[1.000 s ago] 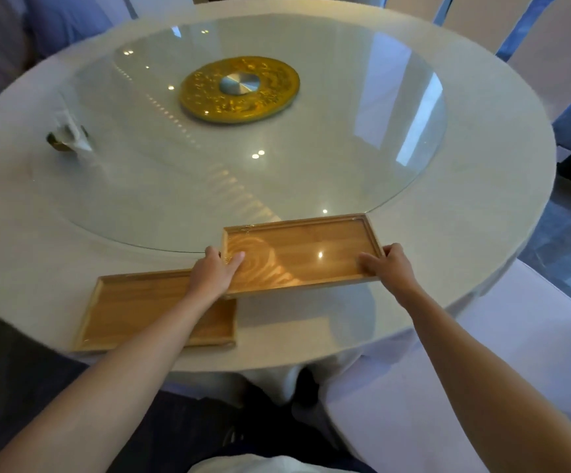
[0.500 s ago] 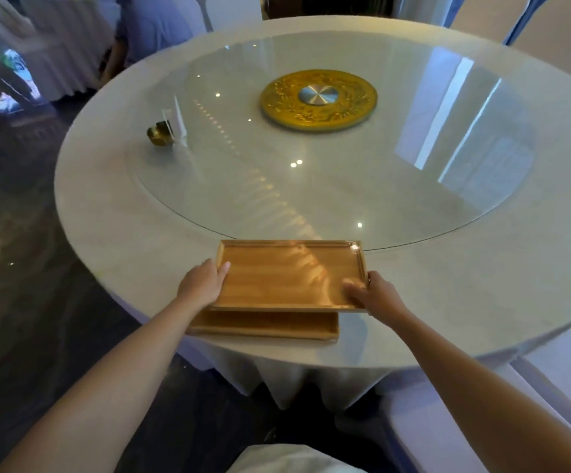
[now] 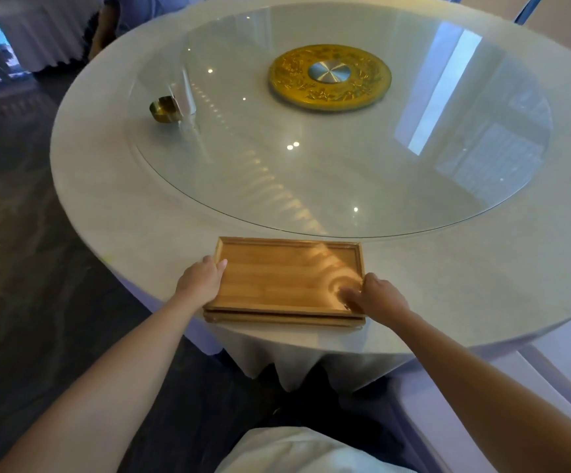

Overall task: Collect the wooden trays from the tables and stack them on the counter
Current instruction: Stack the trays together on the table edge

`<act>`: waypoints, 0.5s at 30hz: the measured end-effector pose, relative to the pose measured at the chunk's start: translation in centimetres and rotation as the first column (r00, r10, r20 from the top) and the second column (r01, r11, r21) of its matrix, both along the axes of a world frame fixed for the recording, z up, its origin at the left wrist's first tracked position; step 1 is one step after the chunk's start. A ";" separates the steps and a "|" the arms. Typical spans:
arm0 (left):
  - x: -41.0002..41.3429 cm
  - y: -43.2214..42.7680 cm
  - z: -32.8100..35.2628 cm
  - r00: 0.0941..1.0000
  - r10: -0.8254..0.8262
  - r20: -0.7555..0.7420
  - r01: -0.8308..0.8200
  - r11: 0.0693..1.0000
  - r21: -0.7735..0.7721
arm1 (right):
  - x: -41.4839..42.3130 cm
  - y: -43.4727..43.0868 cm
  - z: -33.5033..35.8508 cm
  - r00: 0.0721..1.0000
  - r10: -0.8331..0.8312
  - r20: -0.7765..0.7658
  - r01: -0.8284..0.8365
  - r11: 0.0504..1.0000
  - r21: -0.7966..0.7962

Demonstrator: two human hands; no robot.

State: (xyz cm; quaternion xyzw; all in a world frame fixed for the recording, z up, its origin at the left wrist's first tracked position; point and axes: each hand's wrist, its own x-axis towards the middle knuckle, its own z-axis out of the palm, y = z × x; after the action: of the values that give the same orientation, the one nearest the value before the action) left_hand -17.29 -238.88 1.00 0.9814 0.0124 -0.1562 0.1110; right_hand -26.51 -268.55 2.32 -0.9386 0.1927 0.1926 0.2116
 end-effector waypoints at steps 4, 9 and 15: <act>-0.3 0.4 -0.3 1.000 0.007 -0.016 -0.008 1.000 -0.005 | -0.2 0.3 0.2 1.000 0.026 -0.012 -0.027 0.998 -0.063; -0.4 0.5 -0.5 0.999 0.011 -0.035 -0.011 1.000 -0.007 | -0.5 0.5 0.4 0.999 0.034 -0.033 -0.036 0.996 -0.076; -0.5 0.5 -0.7 0.998 0.010 -0.060 -0.010 1.000 -0.008 | -1.0 0.5 0.3 1.000 0.001 -0.022 -0.002 1.000 -0.027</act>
State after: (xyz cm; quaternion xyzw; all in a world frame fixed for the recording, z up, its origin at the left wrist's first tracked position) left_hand -17.82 -238.39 0.31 0.9757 0.0201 -0.1851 0.1154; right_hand -27.48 -268.03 2.62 -0.9395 0.1968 0.2002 0.1965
